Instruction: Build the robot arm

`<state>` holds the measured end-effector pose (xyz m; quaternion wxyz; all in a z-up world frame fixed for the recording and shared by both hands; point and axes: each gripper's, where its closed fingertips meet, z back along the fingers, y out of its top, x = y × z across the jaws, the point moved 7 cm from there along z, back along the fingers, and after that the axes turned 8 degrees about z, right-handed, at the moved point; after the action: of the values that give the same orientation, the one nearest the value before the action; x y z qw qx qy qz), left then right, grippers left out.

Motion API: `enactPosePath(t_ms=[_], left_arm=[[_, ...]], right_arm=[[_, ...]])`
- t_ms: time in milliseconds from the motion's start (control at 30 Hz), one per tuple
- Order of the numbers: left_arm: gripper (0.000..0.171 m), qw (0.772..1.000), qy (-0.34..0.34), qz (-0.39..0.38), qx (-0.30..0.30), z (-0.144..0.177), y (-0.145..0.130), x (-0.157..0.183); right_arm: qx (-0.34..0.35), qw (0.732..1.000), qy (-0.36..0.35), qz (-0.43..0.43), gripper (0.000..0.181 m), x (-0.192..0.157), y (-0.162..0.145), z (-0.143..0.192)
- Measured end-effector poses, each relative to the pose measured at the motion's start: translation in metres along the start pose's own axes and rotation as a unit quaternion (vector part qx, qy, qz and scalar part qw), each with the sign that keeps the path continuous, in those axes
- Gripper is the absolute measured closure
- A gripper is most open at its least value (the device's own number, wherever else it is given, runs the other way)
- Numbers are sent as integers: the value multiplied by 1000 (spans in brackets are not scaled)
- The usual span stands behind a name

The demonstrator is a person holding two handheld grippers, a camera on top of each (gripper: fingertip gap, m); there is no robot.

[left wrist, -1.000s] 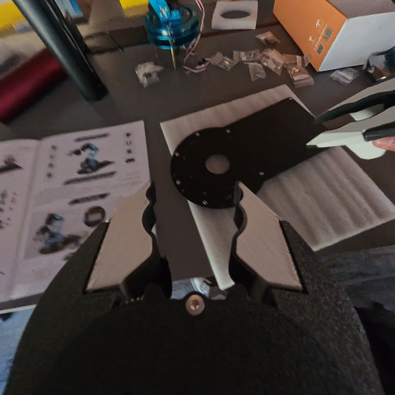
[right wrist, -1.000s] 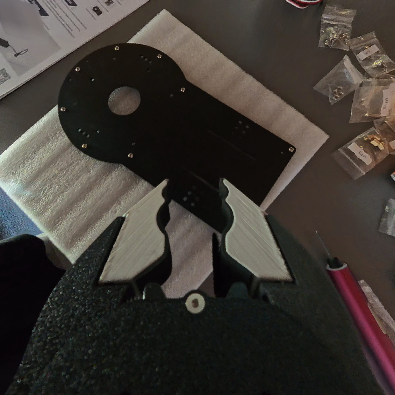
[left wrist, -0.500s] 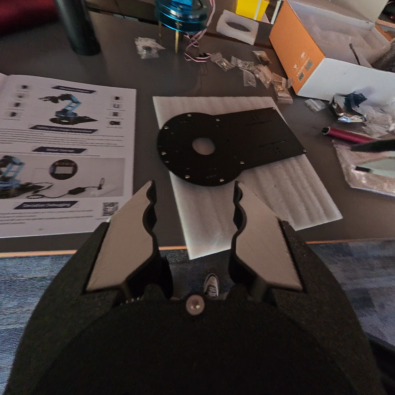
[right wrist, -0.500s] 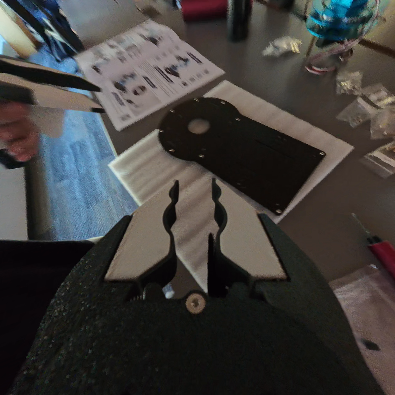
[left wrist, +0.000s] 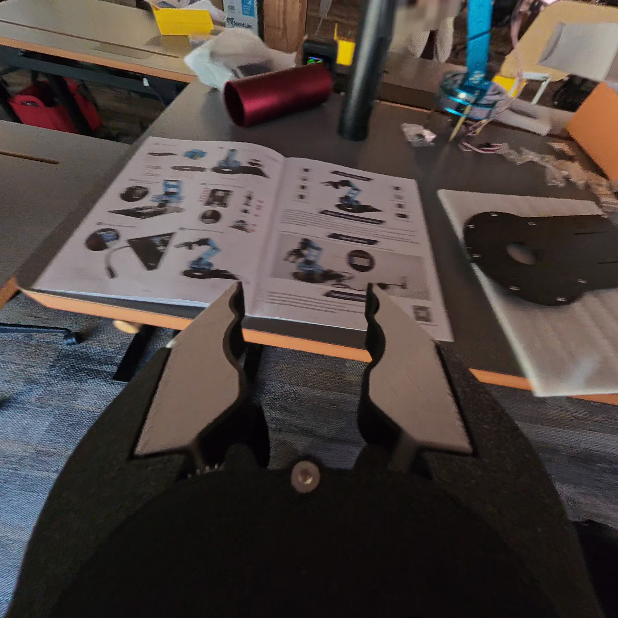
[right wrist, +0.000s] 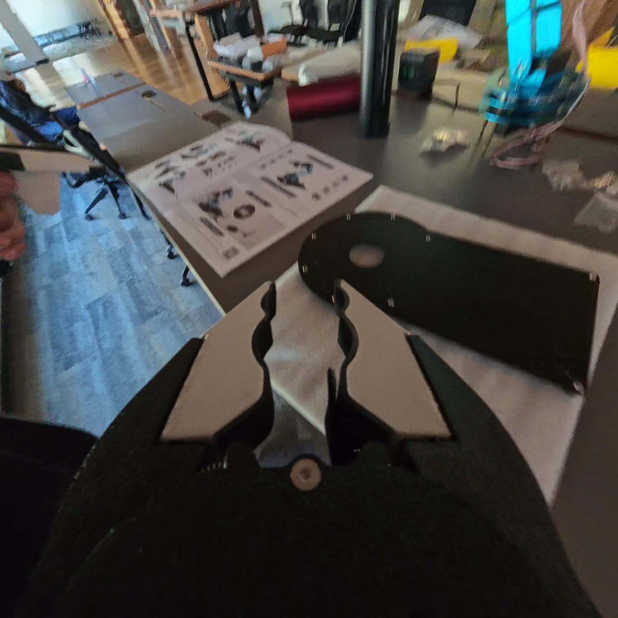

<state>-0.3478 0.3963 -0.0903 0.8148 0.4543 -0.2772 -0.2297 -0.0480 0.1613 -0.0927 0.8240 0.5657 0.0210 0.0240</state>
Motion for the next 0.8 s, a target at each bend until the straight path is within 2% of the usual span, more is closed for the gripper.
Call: enactPosePath(t_ms=[67,133,233,300,400,533,600,700,767,800], left_arm=[[99,1000,-1,-2,-17,-10,9,-38],[100,999,-18,-7,-43,-25,16,-75],[101,995,-56,-10,-84,-52,26,-126],[103,992,-78,-6,-101,-70,34,-156],[103,986,-110,1,-122,-98,45,-190],[105,979,-158,8,-131,-132,59,-215],[105,974,-180,13,-140,-146,62,-220],[106,967,-207,15,-148,-159,68,-222],[107,965,-212,9,-154,-166,71,-223],[107,964,-213,4,-159,-170,73,-225]], right_arm=[[9,1000,-3,5,146,-18,17,-34],[-14,1000,4,-9,136,-39,28,-78],[-32,998,11,-44,137,-76,49,-146],[-48,996,43,-61,140,-105,63,-188],[-93,993,46,-47,138,-137,75,-243],[-162,983,80,-30,126,-167,85,-323],[-185,979,85,-3,120,-172,93,-367],[-218,973,71,39,121,-165,98,-430],[-282,955,69,51,120,-160,88,-455],[-283,955,67,54,120,-160,89,-459]])
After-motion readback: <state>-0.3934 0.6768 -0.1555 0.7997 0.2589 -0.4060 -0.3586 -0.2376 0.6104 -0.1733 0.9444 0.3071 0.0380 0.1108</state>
